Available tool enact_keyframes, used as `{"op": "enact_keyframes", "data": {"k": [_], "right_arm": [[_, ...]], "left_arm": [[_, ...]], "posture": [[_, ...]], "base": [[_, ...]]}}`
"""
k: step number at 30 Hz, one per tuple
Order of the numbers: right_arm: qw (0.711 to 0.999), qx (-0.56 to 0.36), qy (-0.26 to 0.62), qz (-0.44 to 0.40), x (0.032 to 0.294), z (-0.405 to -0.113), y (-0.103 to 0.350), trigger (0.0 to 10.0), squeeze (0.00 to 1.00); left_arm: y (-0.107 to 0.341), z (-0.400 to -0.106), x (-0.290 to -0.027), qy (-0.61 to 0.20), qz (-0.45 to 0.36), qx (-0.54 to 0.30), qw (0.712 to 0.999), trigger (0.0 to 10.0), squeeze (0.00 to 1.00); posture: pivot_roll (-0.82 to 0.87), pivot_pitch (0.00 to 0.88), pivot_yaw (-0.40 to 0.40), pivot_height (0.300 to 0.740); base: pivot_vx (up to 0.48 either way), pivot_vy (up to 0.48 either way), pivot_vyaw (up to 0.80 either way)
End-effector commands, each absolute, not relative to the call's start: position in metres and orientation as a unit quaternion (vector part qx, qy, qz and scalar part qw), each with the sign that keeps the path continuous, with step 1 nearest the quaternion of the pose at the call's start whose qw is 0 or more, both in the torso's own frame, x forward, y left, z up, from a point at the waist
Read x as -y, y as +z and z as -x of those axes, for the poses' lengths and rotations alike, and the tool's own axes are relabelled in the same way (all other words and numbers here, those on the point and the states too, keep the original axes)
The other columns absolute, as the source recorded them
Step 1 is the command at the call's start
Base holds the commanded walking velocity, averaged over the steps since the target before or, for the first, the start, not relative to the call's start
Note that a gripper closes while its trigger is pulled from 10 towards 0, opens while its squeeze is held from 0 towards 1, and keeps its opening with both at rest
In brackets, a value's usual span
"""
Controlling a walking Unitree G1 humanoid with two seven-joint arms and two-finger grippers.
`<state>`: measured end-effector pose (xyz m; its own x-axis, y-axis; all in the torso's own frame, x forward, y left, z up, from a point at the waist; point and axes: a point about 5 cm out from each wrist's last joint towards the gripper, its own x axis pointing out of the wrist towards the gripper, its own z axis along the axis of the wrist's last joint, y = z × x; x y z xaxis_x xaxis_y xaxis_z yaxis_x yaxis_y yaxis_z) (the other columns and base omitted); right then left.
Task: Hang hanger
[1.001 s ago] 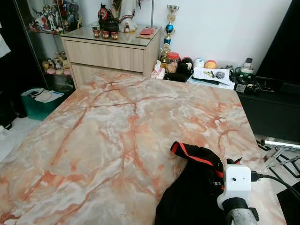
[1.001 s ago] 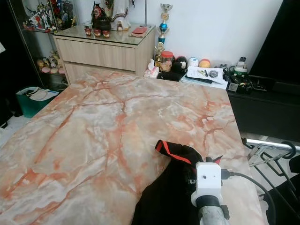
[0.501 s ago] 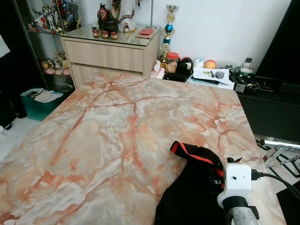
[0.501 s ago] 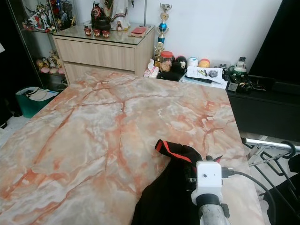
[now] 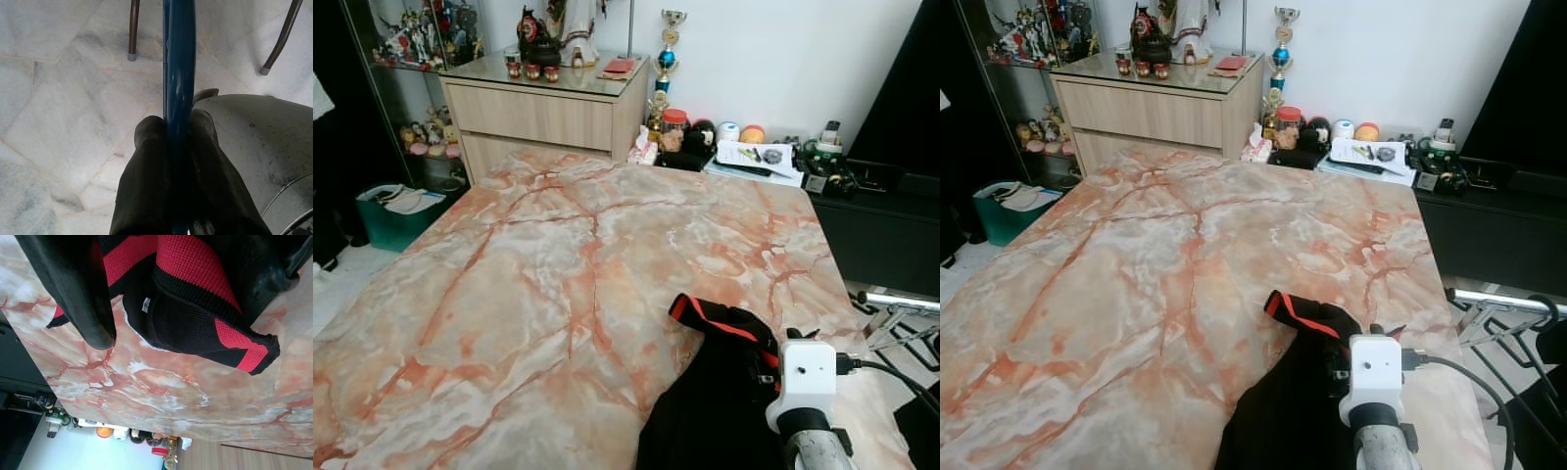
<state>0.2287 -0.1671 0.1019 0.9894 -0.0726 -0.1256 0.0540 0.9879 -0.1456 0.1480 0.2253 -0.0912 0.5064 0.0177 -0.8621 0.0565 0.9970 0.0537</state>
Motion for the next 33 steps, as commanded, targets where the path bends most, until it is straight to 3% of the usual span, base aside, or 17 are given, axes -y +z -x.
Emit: {"op": "enact_keyframes", "data": {"k": [1,33], "right_arm": [[0.995,-0.064,-0.039,0.073,0.1694,-0.2296,0.1019,10.0,0.00],[0.995,-0.059,-0.043,0.071,0.1687,-0.2336,0.1024,10.0,0.00]], "left_arm": [[-0.0915,-0.1484,-0.2238,-0.016,-0.041,-0.498,0.866,10.0,0.00],[-0.0915,-0.1485,-0.2234,-0.017,-0.041,-0.497,0.866,10.0,0.00]], "posture": [[0.16,0.000,-0.035,0.740],[0.16,0.000,-0.037,0.740]], "base": [[0.000,0.000,0.00],[-0.257,0.000,0.00]]}}
